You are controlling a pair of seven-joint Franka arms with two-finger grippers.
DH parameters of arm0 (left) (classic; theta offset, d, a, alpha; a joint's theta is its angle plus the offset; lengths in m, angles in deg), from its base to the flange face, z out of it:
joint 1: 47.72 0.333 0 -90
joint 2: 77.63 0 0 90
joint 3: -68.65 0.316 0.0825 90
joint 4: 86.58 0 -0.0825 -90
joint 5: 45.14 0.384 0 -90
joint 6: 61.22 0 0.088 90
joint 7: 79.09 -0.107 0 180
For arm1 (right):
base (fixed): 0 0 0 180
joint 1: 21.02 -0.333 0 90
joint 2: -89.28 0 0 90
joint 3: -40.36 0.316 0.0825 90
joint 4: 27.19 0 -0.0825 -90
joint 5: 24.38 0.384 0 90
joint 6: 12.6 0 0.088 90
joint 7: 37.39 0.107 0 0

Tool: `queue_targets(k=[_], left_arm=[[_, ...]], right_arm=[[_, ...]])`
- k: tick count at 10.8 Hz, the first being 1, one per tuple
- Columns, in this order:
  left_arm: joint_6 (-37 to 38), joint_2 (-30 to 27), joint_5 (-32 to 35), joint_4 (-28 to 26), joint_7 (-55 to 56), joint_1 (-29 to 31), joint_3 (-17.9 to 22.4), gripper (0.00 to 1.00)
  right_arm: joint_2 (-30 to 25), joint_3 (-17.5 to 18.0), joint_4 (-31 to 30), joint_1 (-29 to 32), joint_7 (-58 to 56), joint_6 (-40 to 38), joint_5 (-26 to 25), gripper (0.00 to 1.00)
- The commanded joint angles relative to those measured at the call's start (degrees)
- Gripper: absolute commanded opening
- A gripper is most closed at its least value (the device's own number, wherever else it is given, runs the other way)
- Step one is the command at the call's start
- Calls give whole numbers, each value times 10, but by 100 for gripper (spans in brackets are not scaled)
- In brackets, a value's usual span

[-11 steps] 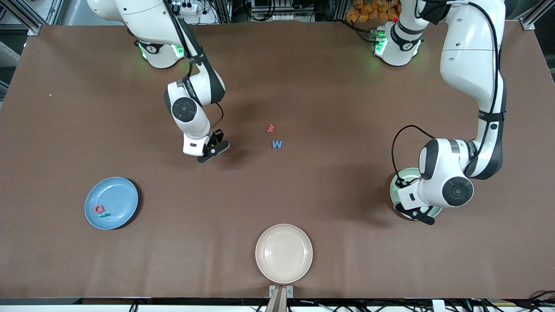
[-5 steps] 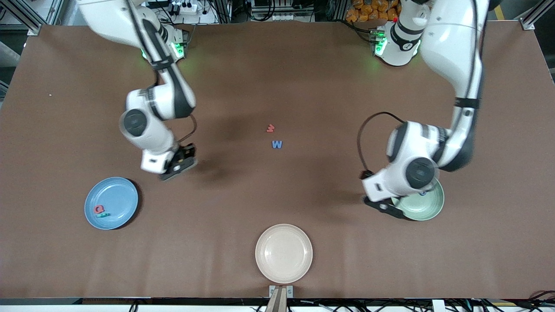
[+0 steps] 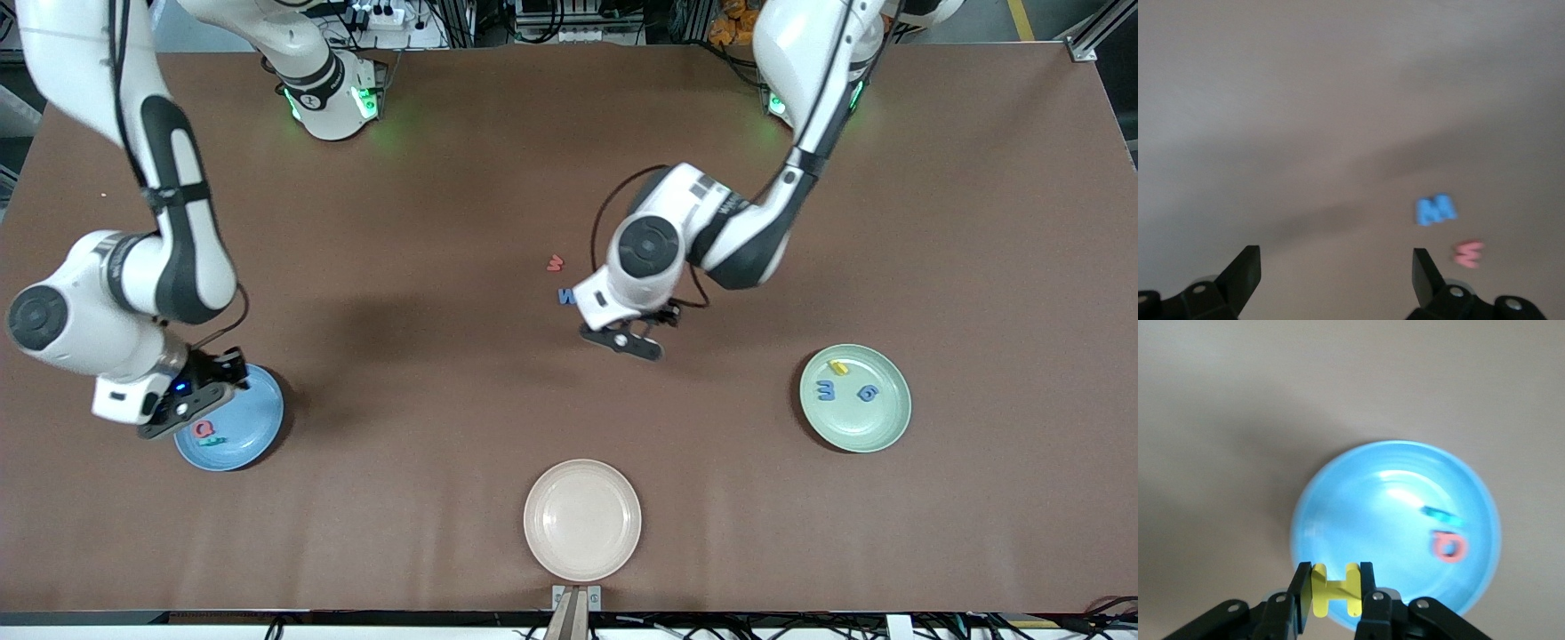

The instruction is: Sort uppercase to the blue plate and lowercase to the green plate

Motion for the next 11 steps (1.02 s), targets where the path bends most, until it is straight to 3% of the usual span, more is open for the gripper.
queue_targets(k=[1, 2, 4, 8, 11], left_arm=[[-34, 5, 39, -7, 126, -19, -43, 100], [-44, 18, 74, -8, 169, -25, -70, 100], [-92, 46, 112, -15, 236, -35, -96, 100], [-165, 53, 122, -65, 235, -45, -101, 100], [-189, 59, 167, -101, 235, -43, -108, 100]], right_arm=[[41, 7, 54, -2, 8, -6, 7, 56], [42, 8, 55, -1, 11, -2, 10, 100], [38, 8, 61, -7, 10, -2, 9, 100], [49, 7, 104, 4, 0, 9, 2, 100], [67, 8, 114, 20, 10, 75, 9, 100]])
